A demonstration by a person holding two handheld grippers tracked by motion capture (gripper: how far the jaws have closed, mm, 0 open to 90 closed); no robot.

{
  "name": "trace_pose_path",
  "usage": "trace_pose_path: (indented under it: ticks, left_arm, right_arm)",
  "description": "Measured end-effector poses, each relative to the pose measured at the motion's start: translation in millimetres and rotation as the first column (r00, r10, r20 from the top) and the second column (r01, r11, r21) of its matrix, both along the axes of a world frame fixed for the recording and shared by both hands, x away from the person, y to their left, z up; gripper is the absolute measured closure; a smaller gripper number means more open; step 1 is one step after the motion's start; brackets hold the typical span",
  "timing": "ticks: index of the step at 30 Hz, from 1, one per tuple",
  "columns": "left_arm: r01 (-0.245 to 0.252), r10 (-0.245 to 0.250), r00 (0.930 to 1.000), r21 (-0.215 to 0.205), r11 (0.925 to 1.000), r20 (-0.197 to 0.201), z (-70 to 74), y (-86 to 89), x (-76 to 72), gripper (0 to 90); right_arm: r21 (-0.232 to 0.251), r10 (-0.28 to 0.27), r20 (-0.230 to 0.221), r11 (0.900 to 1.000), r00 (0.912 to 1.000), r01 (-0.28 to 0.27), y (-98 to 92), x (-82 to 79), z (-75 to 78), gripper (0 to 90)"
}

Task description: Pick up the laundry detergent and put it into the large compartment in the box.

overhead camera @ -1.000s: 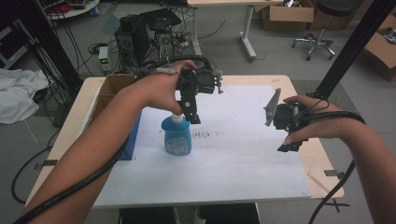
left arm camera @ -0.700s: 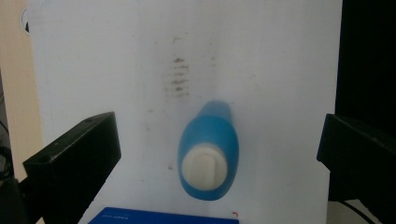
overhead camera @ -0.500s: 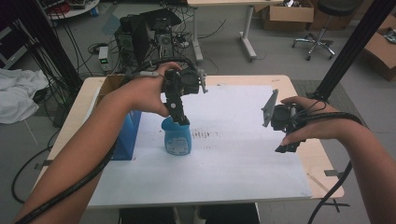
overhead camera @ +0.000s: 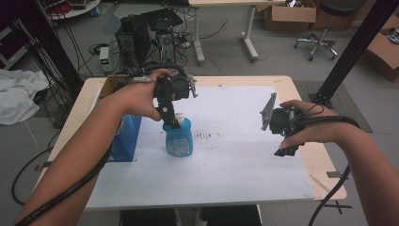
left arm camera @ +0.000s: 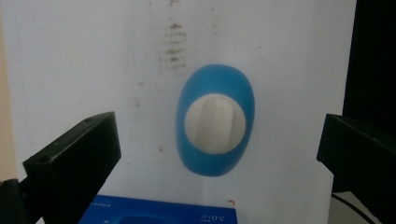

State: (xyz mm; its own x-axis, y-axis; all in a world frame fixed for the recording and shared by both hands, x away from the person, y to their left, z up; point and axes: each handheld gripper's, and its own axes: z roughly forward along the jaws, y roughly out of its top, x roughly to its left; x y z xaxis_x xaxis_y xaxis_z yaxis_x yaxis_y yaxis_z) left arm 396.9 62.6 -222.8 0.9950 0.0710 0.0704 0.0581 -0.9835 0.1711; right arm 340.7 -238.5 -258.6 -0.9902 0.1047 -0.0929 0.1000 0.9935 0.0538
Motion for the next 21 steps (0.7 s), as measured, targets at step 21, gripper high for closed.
trace_pose_path:
  ticks: [21]
  left_arm:
    - [0.041, -0.039, 0.9988, 0.071, 0.9966, -0.029, -34.8, -3.9, 4.5, 0.1]
  right_arm:
    - [0.004, 0.012, -0.016, 1.0, 0.9998, -0.012, 7.3, 3.6, -9.1, 16.1]
